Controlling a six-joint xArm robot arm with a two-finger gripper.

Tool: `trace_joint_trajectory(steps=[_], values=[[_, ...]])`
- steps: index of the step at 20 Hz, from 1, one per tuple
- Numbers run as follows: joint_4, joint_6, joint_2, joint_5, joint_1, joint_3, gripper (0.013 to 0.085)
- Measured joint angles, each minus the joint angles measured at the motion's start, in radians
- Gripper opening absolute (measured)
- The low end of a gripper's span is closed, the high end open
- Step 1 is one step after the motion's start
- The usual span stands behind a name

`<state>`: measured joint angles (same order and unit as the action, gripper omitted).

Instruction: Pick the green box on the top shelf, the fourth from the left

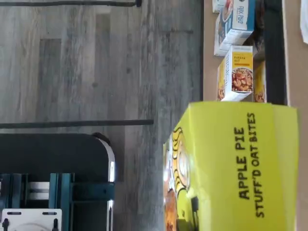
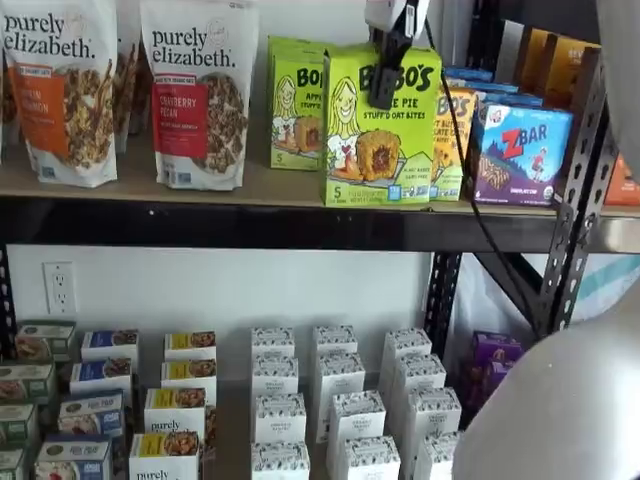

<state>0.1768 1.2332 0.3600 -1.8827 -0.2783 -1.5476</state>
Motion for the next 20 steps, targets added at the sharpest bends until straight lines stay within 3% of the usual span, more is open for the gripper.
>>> trace_joint_trajectory(steps=[13,20], values=[[-0.012,0.021,0.101,-0.018,0.021,0.087,0.029],[0.013,0.041,0.159,0.005,0.048,0.151,0.029]])
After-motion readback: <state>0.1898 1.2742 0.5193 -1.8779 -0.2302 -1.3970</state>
